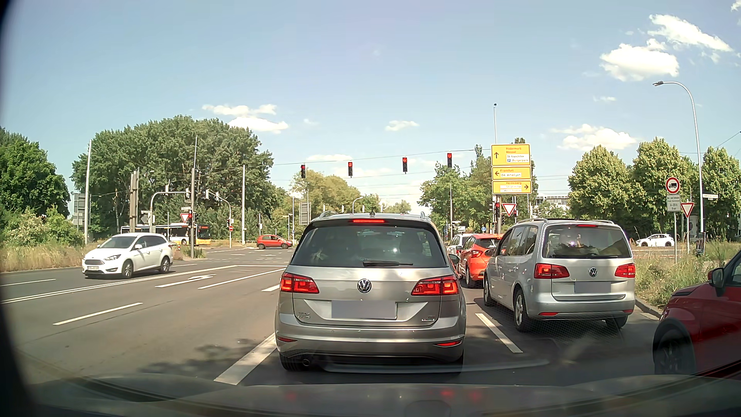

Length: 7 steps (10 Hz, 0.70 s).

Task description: Follow the waypoints while adhering to traffic rules and regulations

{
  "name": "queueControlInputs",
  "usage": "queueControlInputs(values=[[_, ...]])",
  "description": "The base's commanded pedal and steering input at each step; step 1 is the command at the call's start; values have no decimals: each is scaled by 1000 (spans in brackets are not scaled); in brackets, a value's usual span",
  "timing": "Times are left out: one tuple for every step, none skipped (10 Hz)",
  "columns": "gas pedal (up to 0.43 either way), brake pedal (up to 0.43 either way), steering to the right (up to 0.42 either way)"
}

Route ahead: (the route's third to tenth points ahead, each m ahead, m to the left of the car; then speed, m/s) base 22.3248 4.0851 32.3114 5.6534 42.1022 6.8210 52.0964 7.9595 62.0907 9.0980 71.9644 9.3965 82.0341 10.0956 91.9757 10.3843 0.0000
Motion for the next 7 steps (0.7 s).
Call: queueControlInputs(values=[[0,323,3],[0,323,3],[0,323,3],[0,323,3],[0,323,3],[0,323,3],[0,323,3]])
